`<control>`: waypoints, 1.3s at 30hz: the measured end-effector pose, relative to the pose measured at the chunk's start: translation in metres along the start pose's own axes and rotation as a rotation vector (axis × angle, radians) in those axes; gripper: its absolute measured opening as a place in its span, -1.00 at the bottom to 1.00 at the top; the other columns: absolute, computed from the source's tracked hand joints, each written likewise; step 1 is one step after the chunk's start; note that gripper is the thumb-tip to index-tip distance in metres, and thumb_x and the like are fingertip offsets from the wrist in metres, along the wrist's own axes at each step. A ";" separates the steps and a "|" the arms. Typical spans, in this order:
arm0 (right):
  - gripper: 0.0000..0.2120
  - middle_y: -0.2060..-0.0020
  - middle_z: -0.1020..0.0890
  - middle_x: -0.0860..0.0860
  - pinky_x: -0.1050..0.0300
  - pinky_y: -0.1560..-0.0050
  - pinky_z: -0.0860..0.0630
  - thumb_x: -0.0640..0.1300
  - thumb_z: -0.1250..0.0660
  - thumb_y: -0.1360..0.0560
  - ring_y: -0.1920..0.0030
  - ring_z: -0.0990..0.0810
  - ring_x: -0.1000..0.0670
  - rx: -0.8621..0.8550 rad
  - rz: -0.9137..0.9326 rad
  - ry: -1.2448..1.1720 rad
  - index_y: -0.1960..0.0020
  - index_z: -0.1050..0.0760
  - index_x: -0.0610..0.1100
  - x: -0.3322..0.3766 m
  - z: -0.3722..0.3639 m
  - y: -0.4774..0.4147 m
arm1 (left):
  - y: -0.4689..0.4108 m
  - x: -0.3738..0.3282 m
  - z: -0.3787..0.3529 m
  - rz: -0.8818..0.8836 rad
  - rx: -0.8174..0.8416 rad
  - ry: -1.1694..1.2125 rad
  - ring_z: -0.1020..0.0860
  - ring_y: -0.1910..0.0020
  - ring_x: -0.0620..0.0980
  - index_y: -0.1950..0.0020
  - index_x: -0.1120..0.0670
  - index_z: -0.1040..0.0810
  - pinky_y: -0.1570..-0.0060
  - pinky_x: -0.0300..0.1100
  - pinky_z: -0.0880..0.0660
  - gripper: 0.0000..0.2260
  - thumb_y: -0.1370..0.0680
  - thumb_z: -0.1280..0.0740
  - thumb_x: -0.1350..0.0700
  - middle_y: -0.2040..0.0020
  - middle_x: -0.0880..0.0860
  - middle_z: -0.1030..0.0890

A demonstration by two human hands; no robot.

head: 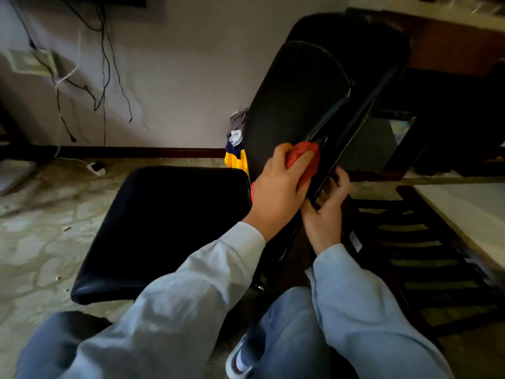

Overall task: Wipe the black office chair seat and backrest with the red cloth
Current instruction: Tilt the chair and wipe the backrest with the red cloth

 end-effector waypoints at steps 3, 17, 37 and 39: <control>-0.24 -0.27 -0.31 0.14 0.57 -0.03 -0.37 -0.43 -0.25 -0.44 -0.14 -0.34 0.41 0.009 -0.018 0.003 -0.32 -0.08 0.27 -0.002 0.000 0.007 | 0.014 0.008 -0.005 0.049 -0.018 -0.012 -0.55 0.03 0.20 -0.27 0.07 -0.47 0.31 0.00 -0.59 -0.65 -0.50 -0.22 0.04 -0.18 0.24 -0.47; -0.17 -0.40 -0.27 0.04 0.43 -0.06 -0.47 -0.43 -0.26 -0.43 -0.29 -0.36 0.11 0.066 0.033 0.012 -0.30 -0.04 0.39 0.008 -0.005 0.031 | 0.105 0.049 0.000 0.432 0.024 0.014 -0.57 0.09 0.22 -0.31 0.01 -0.45 0.25 -0.02 -0.57 -0.64 -0.51 -0.31 0.09 -0.19 0.18 -0.42; -0.22 -0.34 -0.09 0.25 0.27 -0.40 -0.10 -0.25 -0.29 -0.39 -0.37 -0.08 0.28 0.050 0.218 0.224 -0.38 0.06 0.21 0.001 -0.030 0.067 | 0.124 0.055 0.028 0.454 -0.114 0.154 -0.53 -0.07 0.17 -0.34 0.02 -0.43 0.09 -0.02 -0.57 -0.58 -0.51 -0.13 -0.05 -0.26 0.17 -0.38; -0.23 -0.36 -0.08 0.26 0.29 -0.41 -0.08 -0.23 -0.29 -0.39 -0.39 -0.07 0.25 0.065 0.193 0.208 -0.37 0.07 0.25 -0.001 -0.032 0.068 | 0.144 0.066 0.021 0.503 -0.071 0.120 -0.54 -0.06 0.19 -0.34 0.02 -0.44 0.09 -0.02 -0.56 -0.56 -0.51 -0.11 -0.08 -0.26 0.17 -0.39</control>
Point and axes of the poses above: each hand's wrist, its own y-axis away from the middle knuckle, its own z-axis out of the back of the hand, x = y × z, the point moved 6 cm from there along -y, towards the middle knuckle
